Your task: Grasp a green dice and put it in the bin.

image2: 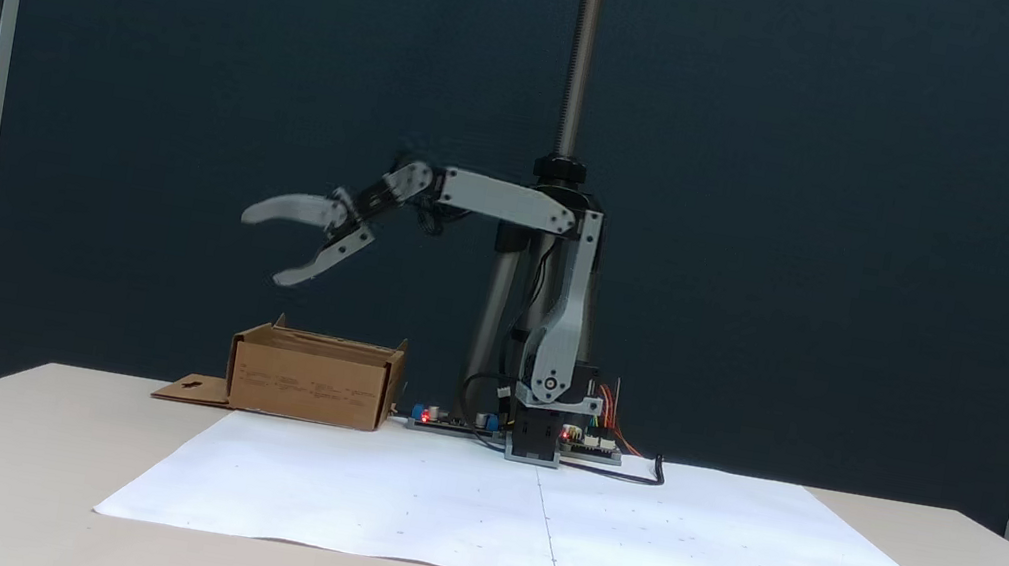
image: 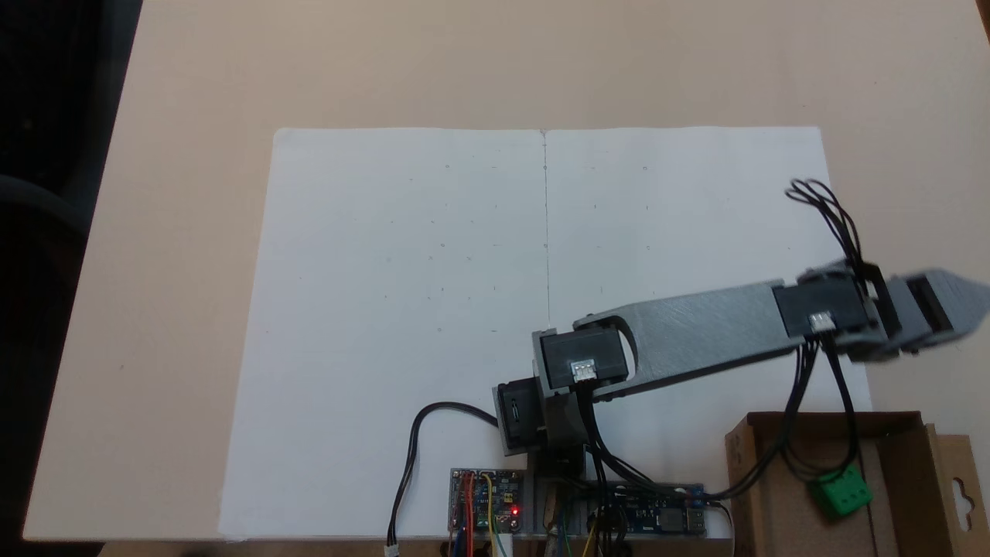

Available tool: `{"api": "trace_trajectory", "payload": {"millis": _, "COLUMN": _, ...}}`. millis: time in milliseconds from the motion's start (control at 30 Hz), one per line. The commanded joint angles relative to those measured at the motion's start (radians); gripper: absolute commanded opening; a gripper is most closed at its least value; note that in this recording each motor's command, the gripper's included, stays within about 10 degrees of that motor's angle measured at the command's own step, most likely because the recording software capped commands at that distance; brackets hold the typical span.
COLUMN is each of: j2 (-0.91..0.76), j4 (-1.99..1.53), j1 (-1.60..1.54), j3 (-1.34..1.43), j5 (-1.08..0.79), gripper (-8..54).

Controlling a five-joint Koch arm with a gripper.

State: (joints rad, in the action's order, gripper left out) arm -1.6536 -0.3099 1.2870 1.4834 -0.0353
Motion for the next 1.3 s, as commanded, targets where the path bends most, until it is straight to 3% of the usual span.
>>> {"api": "trace_trajectory", "payload": {"millis": 0, "j2": -0.091, "j4": 0.051, "j1": -0.130, "j3": -0.052, "j5": 0.160, "gripper": 40.4}}
{"api": "trace_trajectory", "payload": {"millis": 600, "j2": -0.173, "j4": 0.049, "j1": -1.020, "j3": -0.011, "j5": 0.183, "gripper": 44.3}}
{"api": "trace_trajectory", "payload": {"millis": 833, "j2": -0.342, "j4": 0.061, "j1": -1.241, "j3": 0.235, "j5": 0.183, "gripper": 44.4}}
{"api": "trace_trajectory", "payload": {"millis": 1267, "j2": -0.640, "j4": 0.495, "j1": -1.351, "j3": 0.868, "j5": 0.100, "gripper": 45.0}}
